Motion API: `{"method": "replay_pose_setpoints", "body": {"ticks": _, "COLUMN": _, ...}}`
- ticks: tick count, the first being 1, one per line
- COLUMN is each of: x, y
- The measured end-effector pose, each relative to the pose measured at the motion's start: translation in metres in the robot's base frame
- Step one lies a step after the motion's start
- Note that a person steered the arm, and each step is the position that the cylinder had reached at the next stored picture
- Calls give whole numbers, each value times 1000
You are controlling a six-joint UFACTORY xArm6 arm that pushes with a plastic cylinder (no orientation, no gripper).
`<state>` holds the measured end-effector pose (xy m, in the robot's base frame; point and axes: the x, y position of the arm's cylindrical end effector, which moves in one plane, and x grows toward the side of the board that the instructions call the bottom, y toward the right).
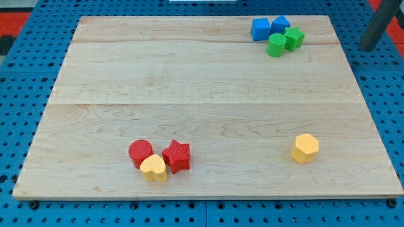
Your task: Slide the green blocks towards the bottom
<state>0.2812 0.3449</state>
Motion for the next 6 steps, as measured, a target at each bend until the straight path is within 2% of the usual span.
{"method": "replay_pose_setpoints", "body": {"ticks": 1, "x": -26, "y": -34}}
{"method": "replay_pose_setpoints", "body": {"ticks": 3, "x": -26, "y": -135}}
{"method": "replay_pose_setpoints", "body": {"ticks": 6, "x": 21, "y": -239}}
